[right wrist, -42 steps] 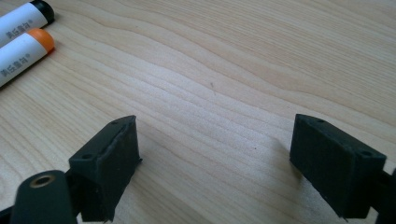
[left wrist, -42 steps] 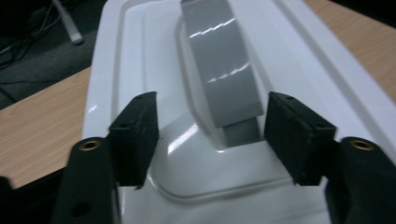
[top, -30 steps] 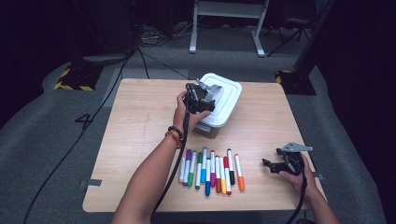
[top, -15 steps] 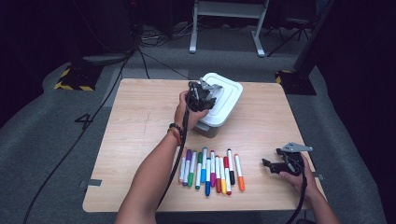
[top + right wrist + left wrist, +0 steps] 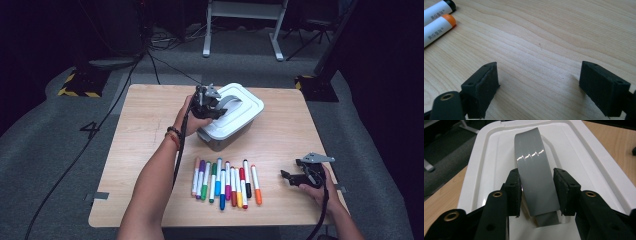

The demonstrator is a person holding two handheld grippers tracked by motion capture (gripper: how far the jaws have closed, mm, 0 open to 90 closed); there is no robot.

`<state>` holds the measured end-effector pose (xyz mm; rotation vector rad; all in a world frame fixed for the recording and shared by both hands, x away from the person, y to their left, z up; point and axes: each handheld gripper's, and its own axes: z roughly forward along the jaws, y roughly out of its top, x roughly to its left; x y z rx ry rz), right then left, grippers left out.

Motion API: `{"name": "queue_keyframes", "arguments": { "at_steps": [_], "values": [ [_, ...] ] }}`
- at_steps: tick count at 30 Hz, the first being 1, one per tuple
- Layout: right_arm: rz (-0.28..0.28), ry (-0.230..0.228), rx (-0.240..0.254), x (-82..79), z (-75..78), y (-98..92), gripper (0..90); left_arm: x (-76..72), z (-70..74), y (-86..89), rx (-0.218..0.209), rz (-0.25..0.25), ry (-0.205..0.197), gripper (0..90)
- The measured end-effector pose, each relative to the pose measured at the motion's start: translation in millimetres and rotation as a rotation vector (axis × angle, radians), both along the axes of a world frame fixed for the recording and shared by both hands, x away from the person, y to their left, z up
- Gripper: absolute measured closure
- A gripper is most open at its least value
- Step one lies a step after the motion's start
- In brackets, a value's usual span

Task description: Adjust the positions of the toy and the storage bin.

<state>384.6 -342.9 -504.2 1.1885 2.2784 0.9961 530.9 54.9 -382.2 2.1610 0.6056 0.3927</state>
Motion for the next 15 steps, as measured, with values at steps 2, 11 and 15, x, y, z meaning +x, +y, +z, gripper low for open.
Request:
{"name": "queue_keyframes", "arguments": {
  "at_steps": [2, 11, 15],
  "values": [
    [0.0, 0.0, 0.0, 0.0, 0.0, 0.0, 16.1, 0.5, 0.9, 4.7, 0.013, -0.028, -0.001, 60.4],
    [0.0, 0.0, 0.0, 0.0, 0.0, 0.0, 16.1, -0.5, 0.6, 37.9, 0.003, -0.036, 0.012, 63.7],
    [0.0, 0.0, 0.0, 0.0, 0.0, 0.0, 16.1, -1.2, 2.1, 49.6, 0.018, -0.029, 0.012, 64.8]
  ]
}}
